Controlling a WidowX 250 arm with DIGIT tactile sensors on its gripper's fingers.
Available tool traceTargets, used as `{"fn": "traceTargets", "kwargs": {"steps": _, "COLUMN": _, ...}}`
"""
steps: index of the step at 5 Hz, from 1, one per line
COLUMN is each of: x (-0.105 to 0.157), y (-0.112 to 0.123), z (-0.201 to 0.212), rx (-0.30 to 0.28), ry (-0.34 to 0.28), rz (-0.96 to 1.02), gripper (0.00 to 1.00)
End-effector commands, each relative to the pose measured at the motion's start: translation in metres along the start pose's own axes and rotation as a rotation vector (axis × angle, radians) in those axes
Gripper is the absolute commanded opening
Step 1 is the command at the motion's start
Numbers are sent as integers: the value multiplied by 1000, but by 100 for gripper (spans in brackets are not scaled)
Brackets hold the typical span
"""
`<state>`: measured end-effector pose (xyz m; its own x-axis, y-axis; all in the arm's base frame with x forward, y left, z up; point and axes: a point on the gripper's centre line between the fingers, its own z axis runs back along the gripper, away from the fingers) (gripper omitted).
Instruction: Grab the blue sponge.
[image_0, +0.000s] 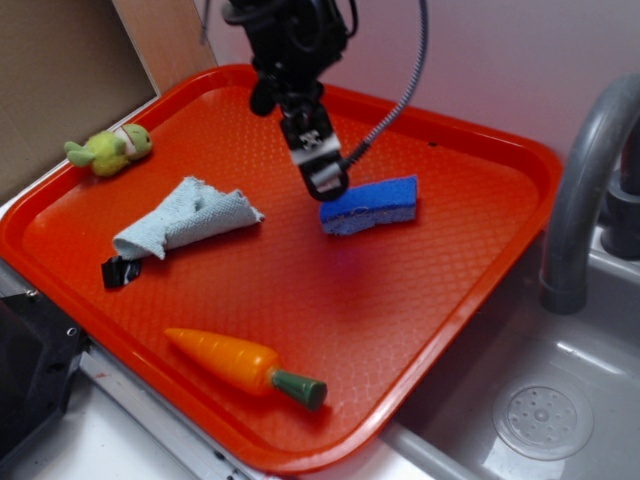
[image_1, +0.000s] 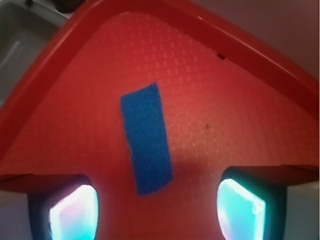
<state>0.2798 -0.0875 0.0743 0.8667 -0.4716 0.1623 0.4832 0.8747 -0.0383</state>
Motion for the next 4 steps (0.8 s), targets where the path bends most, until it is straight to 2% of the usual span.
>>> {"fn": "traceTargets", "kwargs": {"steps": 1, "x": 15, "y": -11, "z": -24, "rx": -21, "ry": 30, "rz": -53, "gripper": 100}}
{"fn": "traceTargets", "kwargs": {"steps": 2, "x": 14, "y": -18, "z": -39, "rx": -33, "ry": 38, "rz": -81, "gripper": 100}}
{"fn": "traceTargets", "kwargs": {"steps": 3, "x": 11, "y": -20, "z": -51, "rx": 1, "ry": 86, "rz": -71, "gripper": 100}}
{"fn": "traceTargets", "kwargs": {"steps": 4, "x": 8, "y": -13, "z": -52, "rx": -7, "ry": 84, "rz": -73, "gripper": 0}}
